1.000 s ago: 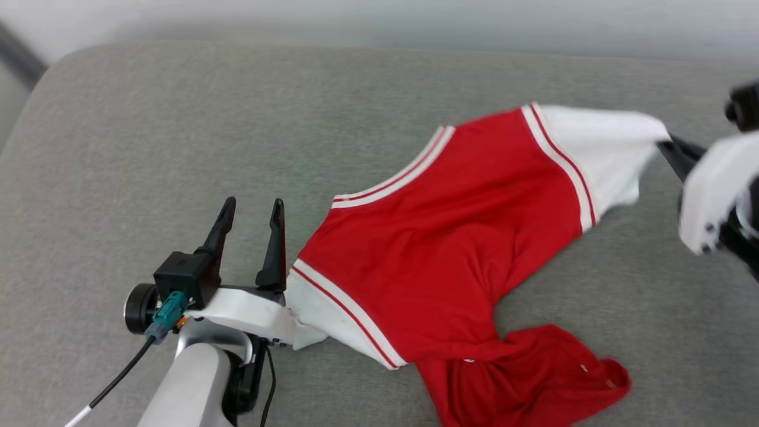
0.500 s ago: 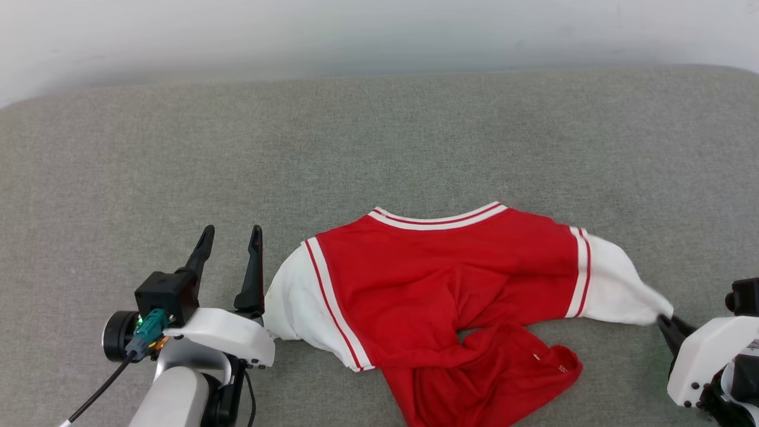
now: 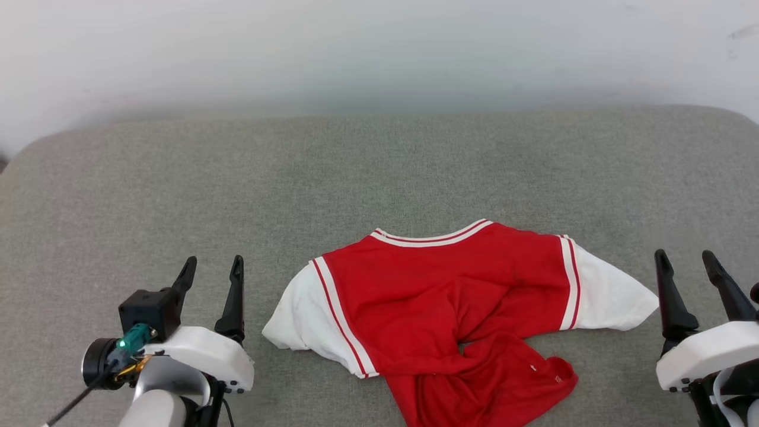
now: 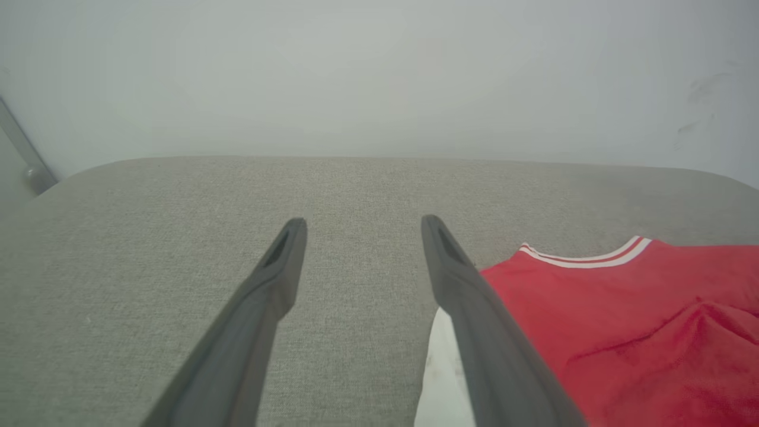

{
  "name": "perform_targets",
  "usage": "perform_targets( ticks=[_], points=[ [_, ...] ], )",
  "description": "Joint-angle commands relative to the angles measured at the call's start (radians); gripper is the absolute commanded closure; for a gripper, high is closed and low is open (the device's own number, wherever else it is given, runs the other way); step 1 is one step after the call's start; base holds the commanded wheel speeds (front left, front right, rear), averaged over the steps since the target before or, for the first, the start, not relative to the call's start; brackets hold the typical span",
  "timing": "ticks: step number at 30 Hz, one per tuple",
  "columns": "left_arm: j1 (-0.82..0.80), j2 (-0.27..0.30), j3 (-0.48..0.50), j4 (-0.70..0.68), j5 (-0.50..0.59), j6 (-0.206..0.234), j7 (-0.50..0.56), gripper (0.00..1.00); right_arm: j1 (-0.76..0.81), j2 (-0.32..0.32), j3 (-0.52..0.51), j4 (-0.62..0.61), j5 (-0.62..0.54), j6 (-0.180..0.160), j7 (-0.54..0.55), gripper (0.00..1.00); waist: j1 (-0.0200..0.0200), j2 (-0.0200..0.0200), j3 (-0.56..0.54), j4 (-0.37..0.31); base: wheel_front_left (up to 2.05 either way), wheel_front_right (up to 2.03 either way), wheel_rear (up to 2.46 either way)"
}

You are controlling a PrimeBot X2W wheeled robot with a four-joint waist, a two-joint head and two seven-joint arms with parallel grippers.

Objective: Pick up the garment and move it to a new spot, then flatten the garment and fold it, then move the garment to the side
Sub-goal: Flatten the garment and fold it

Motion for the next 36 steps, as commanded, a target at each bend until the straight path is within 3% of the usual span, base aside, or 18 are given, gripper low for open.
perform_targets(
  ticks=[1, 11, 16, 17, 22, 23, 24, 31, 36],
  points=[
    [0.007, 0.019, 0.0, -0.004, -0.011, -0.01, 0.027, 0.0, 0.02, 0.017, 0.005, -0.023, -0.017, 0.0, -0.031, 0.0, 0.0001, 0.0, -0.015, 0.002, 0.0, 0.0, 0.0],
    [-0.068, 0.131, -0.058, -0.047, -0.099, -0.123, 0.401, 0.0, 0.084, 0.072, 0.077, -0.147, -0.065, 0.0, -0.1, 0.0, 0.0001, 0.0, -0.024, -0.02, 0.0, 0.0, 0.0],
    [-0.106, 0.184, -0.1, -0.022, -0.165, -0.178, 0.619, 0.0, 0.074, 0.089, 0.114, -0.17, -0.059, 0.0, -0.097, 0.0, 0.0001, 0.0, 0.022, -0.068, 0.0, 0.0, 0.0],
    [-0.118, 0.21, -0.117, -0.006, -0.199, -0.194, 0.711, 0.0, 0.056, 0.092, 0.122, -0.162, -0.055, 0.0, -0.102, 0.0, 0.0001, 0.0, 0.05, -0.097, 0.0, 0.0, 0.0],
    [-0.118, 0.218, -0.148, 0.056, -0.255, -0.181, 0.873, 0.0, 0.025, 0.101, 0.133, -0.139, -0.039, 0.0, -0.128, 0.0, 0.0001, 0.0, 0.103, -0.142, 0.0, 0.0, 0.0],
    [-0.095, 0.194, -0.174, 0.077, -0.277, -0.17, 0.932, 0.58, 0.017, 0.101, 0.134, -0.128, -0.04, 0.0, -0.136, 0.0, 0.0001, 0.0, 0.11, -0.149, 0.0, 0.0, 0.0],
    [-0.091, 0.185, -0.178, 0.076, -0.283, -0.172, 0.936, 0.98, 0.015, 0.1, 0.131, -0.127, -0.04, 0.0, -0.138, 0.0, 0.0001, 0.0, 0.111, -0.149, 0.0, 0.0, 0.0],
    [-0.089, 0.172, -0.182, 0.044, -0.242, -0.162, 0.848, 1.0, 0.004, 0.077, 0.097, -0.113, -0.015, 0.0, -0.099, 0.0, 0.0001, 0.0, 0.098, -0.121, 0.0, 0.0, 0.0],
    [-0.115, 0.167, -0.154, -0.006, -0.188, -0.136, 0.714, 1.0, 0.003, 0.032, 0.013, -0.089, 0.064, 0.0, 0.056, 0.0, 0.0001, 0.0, 0.084, -0.077, 0.0, 0.0, 0.0]
  ],
)
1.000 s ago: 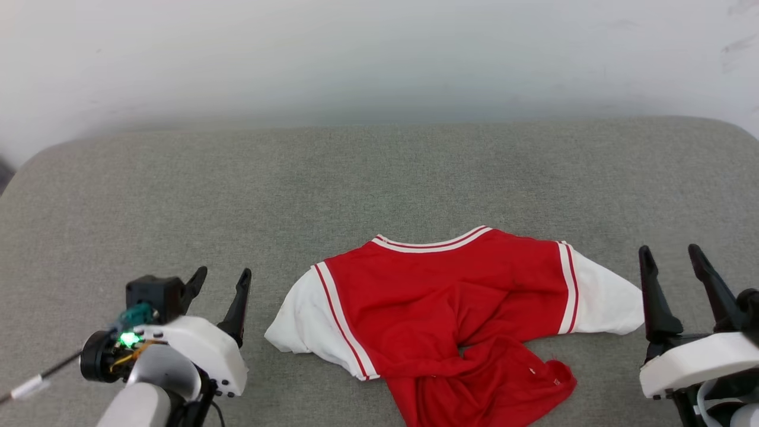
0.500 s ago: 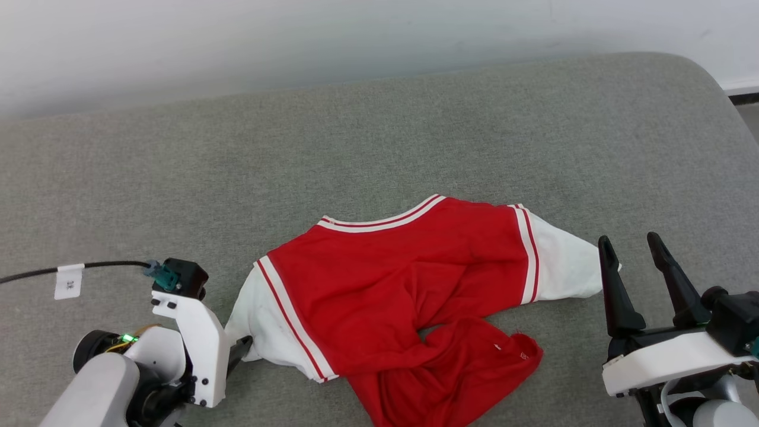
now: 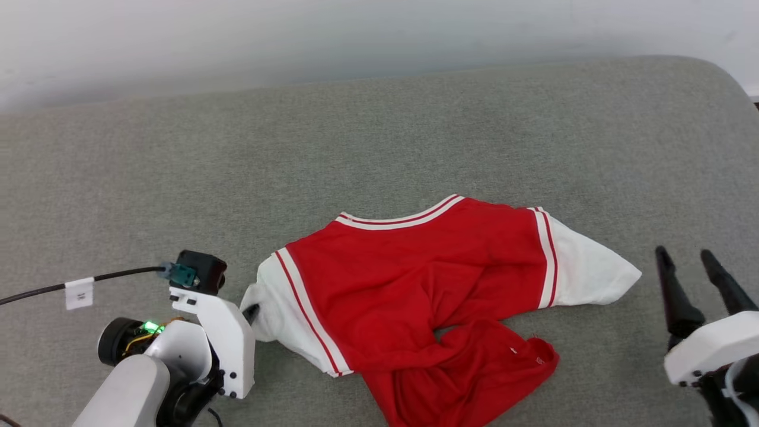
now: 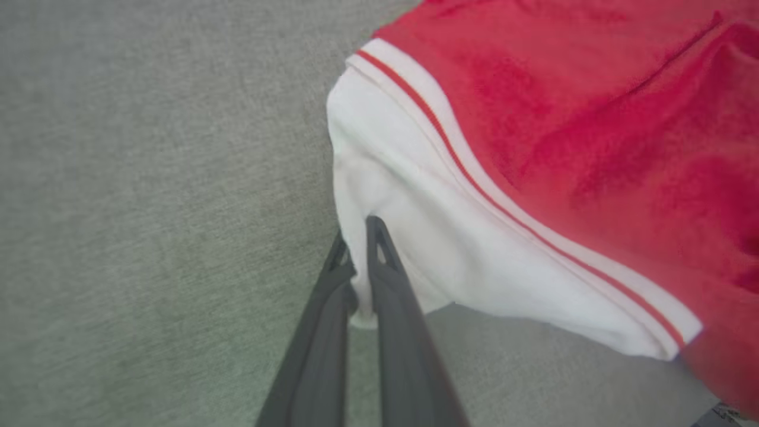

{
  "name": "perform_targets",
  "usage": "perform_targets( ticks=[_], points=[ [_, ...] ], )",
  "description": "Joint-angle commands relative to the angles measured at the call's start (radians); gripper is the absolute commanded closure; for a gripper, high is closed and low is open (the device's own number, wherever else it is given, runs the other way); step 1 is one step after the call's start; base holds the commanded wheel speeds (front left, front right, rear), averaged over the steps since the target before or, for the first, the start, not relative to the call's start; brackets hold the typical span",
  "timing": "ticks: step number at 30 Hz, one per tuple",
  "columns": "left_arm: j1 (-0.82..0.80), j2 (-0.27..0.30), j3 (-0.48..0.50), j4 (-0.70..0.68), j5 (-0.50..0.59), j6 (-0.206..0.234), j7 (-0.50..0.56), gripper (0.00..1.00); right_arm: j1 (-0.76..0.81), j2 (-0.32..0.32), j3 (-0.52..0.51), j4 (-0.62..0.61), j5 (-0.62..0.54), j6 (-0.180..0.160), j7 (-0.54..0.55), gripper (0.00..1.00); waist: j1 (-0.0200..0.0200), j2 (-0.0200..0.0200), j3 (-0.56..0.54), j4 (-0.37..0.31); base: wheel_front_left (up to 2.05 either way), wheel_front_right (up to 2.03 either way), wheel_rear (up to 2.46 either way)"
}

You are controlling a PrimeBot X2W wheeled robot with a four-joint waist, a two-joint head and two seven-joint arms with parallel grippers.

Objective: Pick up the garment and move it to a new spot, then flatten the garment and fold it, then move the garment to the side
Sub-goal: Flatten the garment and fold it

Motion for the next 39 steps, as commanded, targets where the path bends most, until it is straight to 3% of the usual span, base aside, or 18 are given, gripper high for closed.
perform_targets(
  ticks=[1, 7, 13, 21, 28, 31, 39],
  points=[
    [-0.007, -0.004, 0.006, -0.014, 0.011, 0.005, -0.025, 1.0, -0.009, -0.016, -0.026, 0.007, 0.011, -0.001, 0.034, 0.0, 0.0, 0.0, -0.006, 0.022, 0.0, 0.0, 0.0],
    [-0.02, -0.016, 0.025, -0.111, 0.041, 0.029, -0.121, 1.0, -0.034, -0.089, -0.105, 0.029, 0.057, -0.001, 0.34, 0.0, 0.0, 0.0, 0.011, 0.066, 0.0, 0.0, 0.0],
    [-0.046, -0.026, 0.019, -0.196, 0.073, 0.046, -0.159, 1.0, -0.085, -0.148, -0.095, 0.038, 0.087, -0.001, 0.583, 0.0, 0.0, 0.0, 0.065, 0.101, 0.0, 0.0, 0.0],
    [-0.074, -0.052, 0.01, -0.219, 0.09, 0.059, -0.2, 1.0, -0.173, -0.166, -0.015, 0.08, 0.117, -0.001, 0.706, 0.0, 0.0, 0.0, 0.129, 0.133, 0.0, 0.0, 0.0],
    [-0.085, -0.066, 0.005, -0.197, 0.094, 0.056, -0.232, 1.0, -0.183, -0.167, 0.056, 0.22, 0.175, -0.001, 0.732, 0.0, 0.0, 0.0, 0.141, 0.146, 0.0, 0.0, 0.0],
    [-0.085, -0.065, 0.006, -0.186, 0.092, 0.056, -0.24, 1.0, -0.193, -0.171, 0.088, 0.262, 0.213, -0.001, 0.712, 1.0, 0.0, 0.0, 0.135, 0.147, 0.0, 0.0, 0.0],
    [-0.093, -0.047, 0.017, -0.163, 0.09, 0.05, -0.261, 1.0, -0.26, -0.24, 0.119, 0.292, 0.224, -0.001, 0.618, 1.0, 0.0, 0.0, 0.067, 0.13, 0.0, 0.0, 0.0]
  ],
)
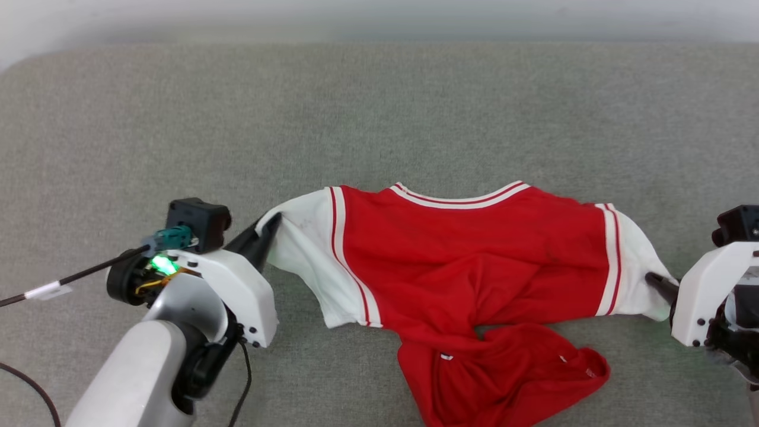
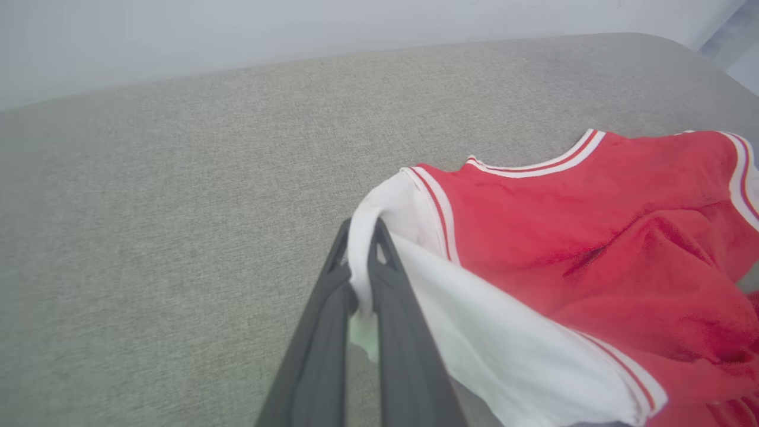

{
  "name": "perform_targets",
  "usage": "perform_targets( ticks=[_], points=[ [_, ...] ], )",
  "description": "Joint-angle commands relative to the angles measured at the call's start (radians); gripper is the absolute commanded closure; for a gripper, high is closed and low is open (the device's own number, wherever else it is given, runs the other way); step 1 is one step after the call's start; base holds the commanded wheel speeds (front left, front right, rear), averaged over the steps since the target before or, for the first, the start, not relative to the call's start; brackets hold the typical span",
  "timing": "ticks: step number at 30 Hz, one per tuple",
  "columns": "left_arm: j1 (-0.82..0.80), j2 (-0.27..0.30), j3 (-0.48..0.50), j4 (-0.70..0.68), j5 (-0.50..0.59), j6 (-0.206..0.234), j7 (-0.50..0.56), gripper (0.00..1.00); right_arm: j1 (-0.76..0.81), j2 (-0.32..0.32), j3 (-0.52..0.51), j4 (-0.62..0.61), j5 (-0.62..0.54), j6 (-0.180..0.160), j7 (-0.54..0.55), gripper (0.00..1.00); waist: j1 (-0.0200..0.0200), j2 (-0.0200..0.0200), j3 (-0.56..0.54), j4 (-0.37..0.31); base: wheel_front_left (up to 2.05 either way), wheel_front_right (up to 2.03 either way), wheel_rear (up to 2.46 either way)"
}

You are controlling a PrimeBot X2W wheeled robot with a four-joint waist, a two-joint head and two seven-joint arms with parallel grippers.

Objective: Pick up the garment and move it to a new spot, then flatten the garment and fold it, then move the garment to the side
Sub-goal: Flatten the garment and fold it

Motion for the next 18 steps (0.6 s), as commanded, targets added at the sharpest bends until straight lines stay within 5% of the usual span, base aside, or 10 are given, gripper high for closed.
perform_targets(
  ticks=[1, 8, 18],
  points=[
    [-0.022, 0.009, 0.013, 0.004, 0.007, 0.004, -0.017, 1.0, -0.021, -0.013, 0.004, 0.007, -0.006, -0.001, -0.018, 1.0, -0.0001, 0.0, -0.034, -0.013, 0.0, 0.0, 0.0],
    [-0.085, 0.032, 0.061, 0.023, 0.012, 0.021, -0.046, 1.0, -0.108, -0.051, 0.025, 0.035, -0.092, -0.001, -0.12, 1.0, -0.0001, 0.0, -0.133, -0.045, 0.0, 0.0, 0.0],
    [-0.281, -0.005, 0.132, 0.189, -0.041, 0.023, -0.083, 1.0, -0.32, -0.049, 0.089, 0.066, -0.183, -0.001, -0.17, 1.0, -0.0001, 0.0, -0.218, -0.081, 0.0, 0.0, 0.0]
  ],
)
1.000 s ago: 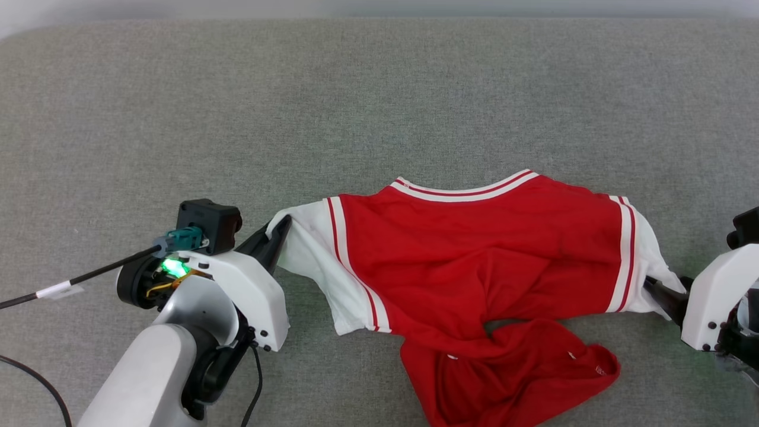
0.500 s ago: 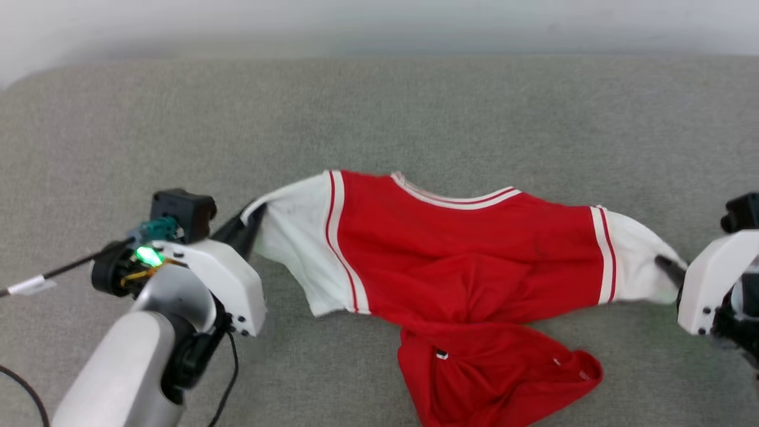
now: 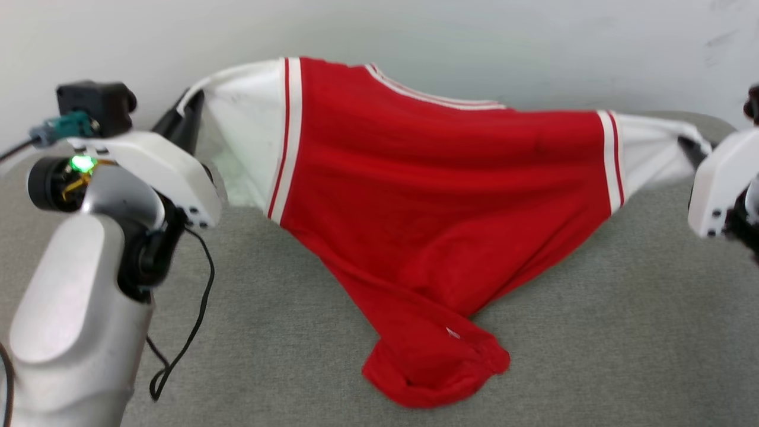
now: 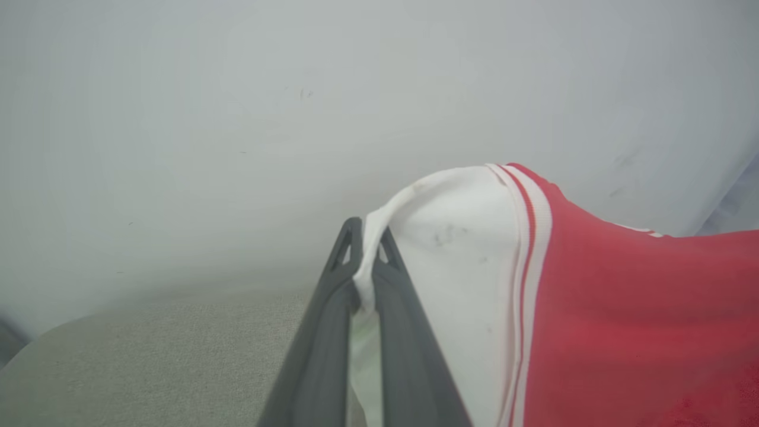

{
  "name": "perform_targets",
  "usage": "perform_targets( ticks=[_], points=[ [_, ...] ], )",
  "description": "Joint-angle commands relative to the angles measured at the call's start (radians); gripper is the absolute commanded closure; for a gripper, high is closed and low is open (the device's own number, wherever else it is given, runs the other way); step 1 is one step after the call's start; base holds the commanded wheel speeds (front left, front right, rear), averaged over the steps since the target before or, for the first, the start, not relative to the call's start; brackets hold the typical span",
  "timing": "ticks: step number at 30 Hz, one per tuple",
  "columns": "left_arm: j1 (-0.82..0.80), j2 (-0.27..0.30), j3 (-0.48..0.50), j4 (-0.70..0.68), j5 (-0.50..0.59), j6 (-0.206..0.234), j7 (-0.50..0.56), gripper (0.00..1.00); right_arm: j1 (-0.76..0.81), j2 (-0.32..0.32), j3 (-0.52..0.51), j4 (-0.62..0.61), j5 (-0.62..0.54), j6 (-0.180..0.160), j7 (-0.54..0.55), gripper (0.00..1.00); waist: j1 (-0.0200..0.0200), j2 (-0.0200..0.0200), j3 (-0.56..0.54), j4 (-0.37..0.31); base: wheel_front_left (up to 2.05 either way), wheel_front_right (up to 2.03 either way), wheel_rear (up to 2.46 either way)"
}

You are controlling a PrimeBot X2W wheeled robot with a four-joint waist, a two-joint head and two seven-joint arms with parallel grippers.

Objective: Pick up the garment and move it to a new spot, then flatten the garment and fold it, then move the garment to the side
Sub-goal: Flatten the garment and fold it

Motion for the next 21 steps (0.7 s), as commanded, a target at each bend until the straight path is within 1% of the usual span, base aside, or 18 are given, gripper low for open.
perform_targets(
  ticks=[1, 5, 6, 13, 14, 17, 21],
  points=[
    [-0.044, -0.008, 0.015, 0.041, -0.018, -0.011, -0.011, 1.0, -0.049, 0.007, 0.009, 0.012, -0.011, -0.001, -0.01, 1.0, 0.0, 0.0, -0.011, -0.013, 0.0, 0.0, 0.0],
    [-0.155, -0.02, 0.03, 0.142, -0.032, -0.029, -0.039, 1.0, -0.152, 0.02, 0.037, 0.032, -0.026, -0.001, -0.018, 1.0, 0.0, 0.0, 0.003, -0.022, 0.0, 0.0, 0.0],
    [-0.183, -0.019, 0.027, 0.167, -0.024, -0.033, -0.046, 1.0, -0.177, 0.022, 0.04, 0.038, -0.03, -0.001, -0.022, 1.0, 0.0, 0.0, 0.012, -0.024, 0.0, 0.0, 0.0],
    [-0.427, -0.013, 0.005, 0.317, 0.054, -0.022, -0.112, 1.0, -0.39, 0.034, 0.066, 0.091, -0.038, -0.001, -0.079, 1.0, 0.0, 0.0, 0.122, -0.037, 0.0, 0.0, 0.0],
    [-0.427, -0.013, 0.005, 0.317, 0.054, -0.022, -0.112, 1.0, -0.39, 0.034, 0.066, 0.091, -0.038, -0.001, -0.079, 1.0, 0.0, 0.0, 0.122, -0.037, 0.0, 0.0, 0.0],
    [-0.534, 0.002, -0.018, 0.371, 0.096, -0.036, -0.14, 1.0, -0.485, 0.041, 0.073, 0.129, -0.043, -0.001, -0.122, 1.0, 0.0, 0.0, 0.173, -0.047, 0.0, 0.0, 0.0],
    [-0.673, 0.003, -0.028, 0.409, 0.133, -0.041, -0.19, 1.0, -0.607, 0.041, 0.065, 0.182, -0.049, -0.001, -0.184, 1.0, 0.0, 0.0, 0.247, -0.051, 0.0, 0.0, 0.0]
  ],
)
